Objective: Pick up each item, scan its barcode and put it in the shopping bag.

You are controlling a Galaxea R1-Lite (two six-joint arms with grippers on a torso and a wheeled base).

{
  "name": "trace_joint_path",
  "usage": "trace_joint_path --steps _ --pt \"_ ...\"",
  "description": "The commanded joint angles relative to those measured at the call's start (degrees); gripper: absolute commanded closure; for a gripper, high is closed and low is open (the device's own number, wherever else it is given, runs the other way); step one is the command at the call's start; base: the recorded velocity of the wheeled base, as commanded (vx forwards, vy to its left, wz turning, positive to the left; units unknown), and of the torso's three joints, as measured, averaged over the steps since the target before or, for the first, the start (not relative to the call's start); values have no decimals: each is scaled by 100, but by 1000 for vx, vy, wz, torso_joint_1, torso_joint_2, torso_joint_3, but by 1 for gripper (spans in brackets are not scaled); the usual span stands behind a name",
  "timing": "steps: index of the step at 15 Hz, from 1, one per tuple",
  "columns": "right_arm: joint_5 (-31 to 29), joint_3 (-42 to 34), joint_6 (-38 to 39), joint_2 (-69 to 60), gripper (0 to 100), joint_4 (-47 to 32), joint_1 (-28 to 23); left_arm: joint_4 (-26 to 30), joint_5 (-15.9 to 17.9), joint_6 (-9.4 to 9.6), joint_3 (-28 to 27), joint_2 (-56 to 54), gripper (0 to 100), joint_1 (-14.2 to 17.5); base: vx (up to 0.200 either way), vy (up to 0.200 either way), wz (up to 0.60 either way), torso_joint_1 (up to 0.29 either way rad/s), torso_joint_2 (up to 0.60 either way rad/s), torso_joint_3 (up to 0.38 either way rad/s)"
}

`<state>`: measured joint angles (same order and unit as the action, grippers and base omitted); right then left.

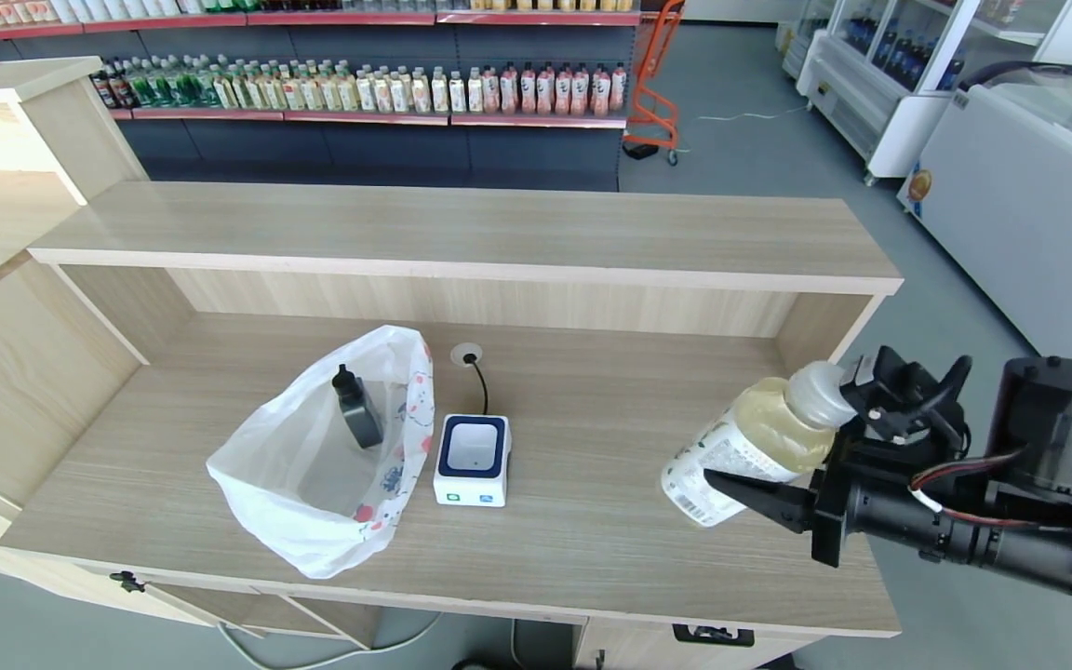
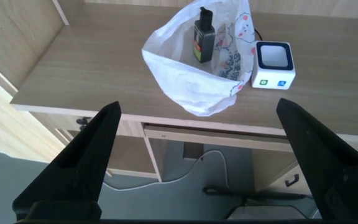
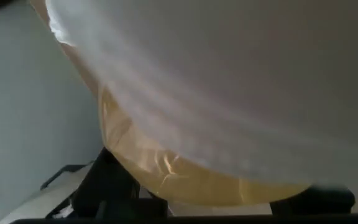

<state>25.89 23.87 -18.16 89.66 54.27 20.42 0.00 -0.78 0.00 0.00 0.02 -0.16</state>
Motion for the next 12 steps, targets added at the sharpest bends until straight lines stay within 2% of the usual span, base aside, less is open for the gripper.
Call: trace_joint_path --steps 1,4,6,10,12 --pt "-1025 -58 -1603 -845 100 -664 -1286 0 -1 0 0 -2 0 -2 0 0 0 0 0 0" --pt "-1060 -321 -2086 -915 100 -532 -1330 0 -1 0 0 -2 0 -2 0 0 0 0 0 0" --pt "-1060 -242 -3272 -828 100 -479 -1330 0 -1 0 0 -2 0 -2 0 0 0 0 0 0" --pt "-1051 -348 -4406 -951 100 -347 -1330 0 -1 0 0 -2 0 -2 0 0 0 0 0 0" --pt "-1051 -471 -4521 -951 100 -347 -1321 0 8 26 0 -2 0 -2 0 0 0 0 0 0"
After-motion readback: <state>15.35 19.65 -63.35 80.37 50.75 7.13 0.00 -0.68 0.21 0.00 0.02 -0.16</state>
